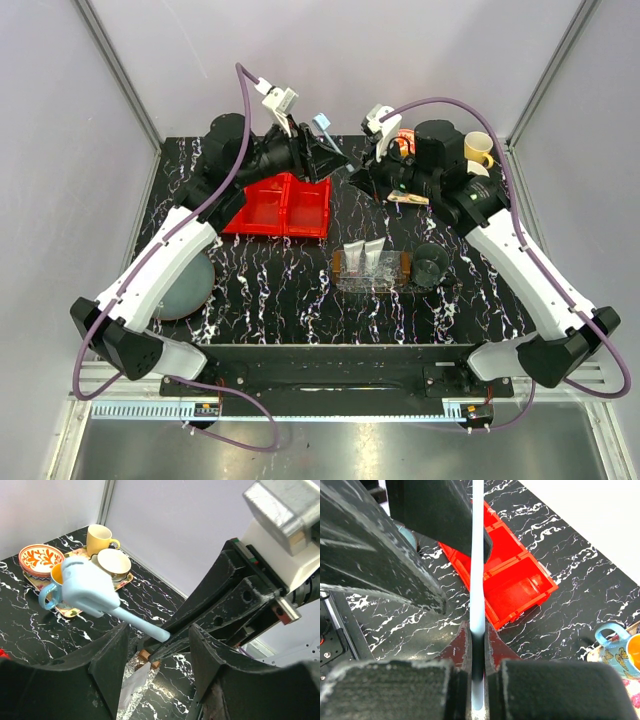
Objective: Prepare toiletry sets of a toothbrush and toothpaste on the tray
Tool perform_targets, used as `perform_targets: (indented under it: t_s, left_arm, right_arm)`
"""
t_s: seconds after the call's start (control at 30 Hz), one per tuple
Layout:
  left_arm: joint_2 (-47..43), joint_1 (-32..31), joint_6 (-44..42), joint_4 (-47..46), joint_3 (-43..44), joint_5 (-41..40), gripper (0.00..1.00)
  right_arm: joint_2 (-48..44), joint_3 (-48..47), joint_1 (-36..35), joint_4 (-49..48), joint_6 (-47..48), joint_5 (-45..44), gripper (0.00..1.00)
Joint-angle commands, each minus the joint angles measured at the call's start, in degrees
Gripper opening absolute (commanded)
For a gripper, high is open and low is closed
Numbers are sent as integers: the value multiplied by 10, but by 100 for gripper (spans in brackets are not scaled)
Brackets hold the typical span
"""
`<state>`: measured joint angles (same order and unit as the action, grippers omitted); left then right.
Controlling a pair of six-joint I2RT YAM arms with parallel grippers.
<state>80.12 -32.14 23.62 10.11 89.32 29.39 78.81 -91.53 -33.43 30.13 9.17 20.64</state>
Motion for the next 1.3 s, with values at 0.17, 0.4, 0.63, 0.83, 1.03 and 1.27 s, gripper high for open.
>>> perform_targets:
  t_s: [0.17,0.4,0.63,0.83,1.03,1.27]
  left_arm:
    - [-12,15,45,-90,-41,37,58]
    - [-4,16,78,-124,-48,59,57]
    - [5,16,101,-152,-59,80,48]
    - [6,16,106,-163,-71,82,44]
    - [11,16,112,-168,-69,88,36]
    - [17,16,121,-180,-65,102,22]
  right_arm:
    - [-22,-12,0,-44,-29,16,0]
    - [-15,-16,0,-46,-38,24,0]
    - [-13,-16,0,-47,-40,26,0]
    - [-13,-18,1,-47,-42,29,0]
    - [-11,-20,0,-47,-44,35,0]
    - [-7,-15,0,-47,-43,42,0]
